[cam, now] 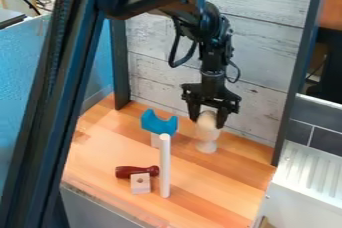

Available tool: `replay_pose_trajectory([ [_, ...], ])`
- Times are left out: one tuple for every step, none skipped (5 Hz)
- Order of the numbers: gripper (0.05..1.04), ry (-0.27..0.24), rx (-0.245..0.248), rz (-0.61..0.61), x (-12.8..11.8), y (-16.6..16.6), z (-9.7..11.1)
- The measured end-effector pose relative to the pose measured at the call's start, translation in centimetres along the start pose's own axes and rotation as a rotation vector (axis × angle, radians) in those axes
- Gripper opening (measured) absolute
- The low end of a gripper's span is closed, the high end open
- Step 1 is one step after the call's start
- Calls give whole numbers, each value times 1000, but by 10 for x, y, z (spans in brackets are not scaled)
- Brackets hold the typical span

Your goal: Moving the ball from the cup ,put in the blue arch

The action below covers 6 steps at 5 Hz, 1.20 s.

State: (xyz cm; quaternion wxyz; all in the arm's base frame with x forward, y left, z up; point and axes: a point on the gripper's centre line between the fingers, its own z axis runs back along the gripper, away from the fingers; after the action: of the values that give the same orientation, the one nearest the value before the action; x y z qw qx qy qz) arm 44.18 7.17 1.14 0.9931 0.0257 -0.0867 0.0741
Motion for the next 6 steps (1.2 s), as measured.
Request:
replay_pose_trajectory([
  [753, 5, -8, 0, -1, -1, 0],
  [753, 31, -51, -6, -5, -3, 1],
  [753, 28, -103, 32, -5, 13, 18],
  [753, 8, -155, 72, -4, 33, 44],
  [753, 20, -163, 90, -6, 45, 49],
  [753, 25, -139, 110, -9, 62, 48],
])
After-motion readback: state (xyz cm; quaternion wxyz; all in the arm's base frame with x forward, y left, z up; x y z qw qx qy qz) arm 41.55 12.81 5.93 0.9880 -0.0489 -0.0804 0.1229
